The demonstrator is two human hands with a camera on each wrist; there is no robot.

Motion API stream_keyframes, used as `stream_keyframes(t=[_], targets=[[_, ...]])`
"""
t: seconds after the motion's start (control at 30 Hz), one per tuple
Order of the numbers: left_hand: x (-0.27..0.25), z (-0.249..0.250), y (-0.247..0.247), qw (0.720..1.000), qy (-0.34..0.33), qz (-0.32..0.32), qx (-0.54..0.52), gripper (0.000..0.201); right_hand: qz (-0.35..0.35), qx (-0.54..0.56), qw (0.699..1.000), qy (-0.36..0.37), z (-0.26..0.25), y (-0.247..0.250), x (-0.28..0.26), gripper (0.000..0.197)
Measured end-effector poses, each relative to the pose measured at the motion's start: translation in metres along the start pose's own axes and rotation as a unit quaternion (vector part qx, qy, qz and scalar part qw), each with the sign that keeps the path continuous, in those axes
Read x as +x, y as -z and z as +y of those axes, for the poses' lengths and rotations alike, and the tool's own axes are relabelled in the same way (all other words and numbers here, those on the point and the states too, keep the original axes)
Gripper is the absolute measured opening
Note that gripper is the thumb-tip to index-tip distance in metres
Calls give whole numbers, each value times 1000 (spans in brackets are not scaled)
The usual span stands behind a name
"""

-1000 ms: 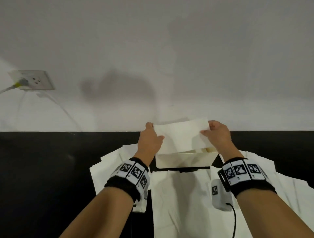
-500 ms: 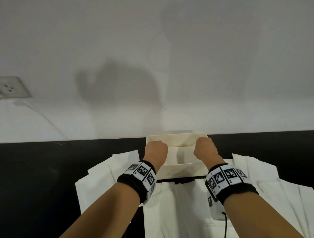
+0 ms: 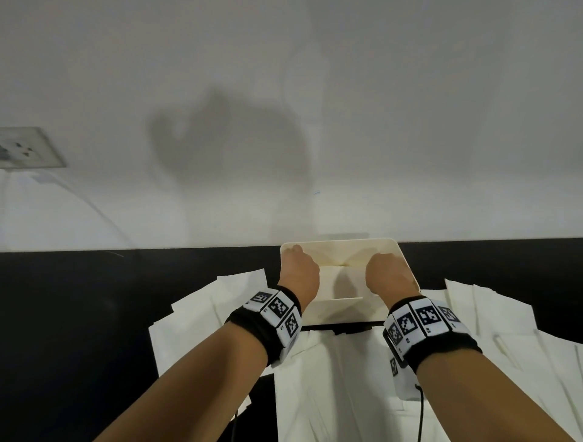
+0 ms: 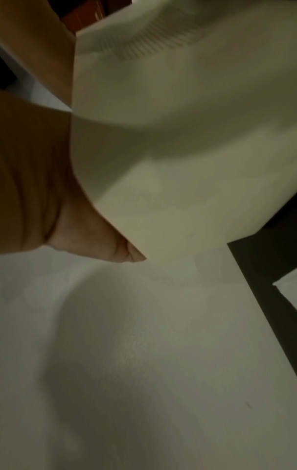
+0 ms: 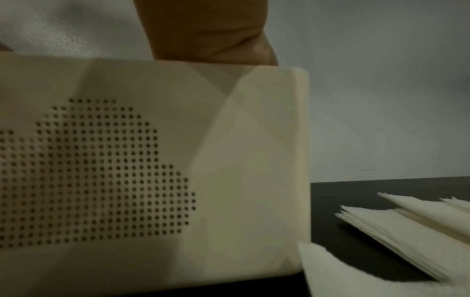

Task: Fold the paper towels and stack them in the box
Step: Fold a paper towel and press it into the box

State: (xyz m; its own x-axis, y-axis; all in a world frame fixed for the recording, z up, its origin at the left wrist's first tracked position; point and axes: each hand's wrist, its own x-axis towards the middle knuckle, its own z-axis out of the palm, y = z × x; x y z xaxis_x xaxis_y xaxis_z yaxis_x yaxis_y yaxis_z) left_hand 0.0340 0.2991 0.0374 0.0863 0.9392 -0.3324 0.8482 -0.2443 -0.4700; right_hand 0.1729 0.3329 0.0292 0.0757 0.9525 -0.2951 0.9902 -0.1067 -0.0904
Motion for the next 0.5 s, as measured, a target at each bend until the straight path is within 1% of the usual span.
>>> stream_keyframes(t=[0.03,0.1,0.17,0.23,0.3,0.37,0.4,0.47,0.5], targets=[[-1,-1,-1,1000,-2,4,8,22,-7,-17,1000,4,-1,1,-3,14],[-5,-5,-3,1000,-8,25,10,23,-12,-39,999,7,-4,6,-10,15],[-11,-11,-5,998,-20,65,-6,22,2,-12,1000,13,-7,14,-18,13],[-21,-22,-7,992,-17,119,-46,22,23,18,999,28,-15,25,-27,13],[-33,-35,-12,979,8,168,-115,27,54,40,995,68,-26,33,-36,23],[-51,-51,-21,954,56,212,-206,33,81,129,981,120,-41,40,-53,28],[-61,-59,-28,937,81,231,-250,32,93,182,967,149,-49,41,-63,29],[-82,-75,-45,904,131,239,-330,29,89,251,943,198,-67,41,-89,28],[-92,-82,-56,889,157,229,-364,28,74,277,934,214,-76,36,-101,27]])
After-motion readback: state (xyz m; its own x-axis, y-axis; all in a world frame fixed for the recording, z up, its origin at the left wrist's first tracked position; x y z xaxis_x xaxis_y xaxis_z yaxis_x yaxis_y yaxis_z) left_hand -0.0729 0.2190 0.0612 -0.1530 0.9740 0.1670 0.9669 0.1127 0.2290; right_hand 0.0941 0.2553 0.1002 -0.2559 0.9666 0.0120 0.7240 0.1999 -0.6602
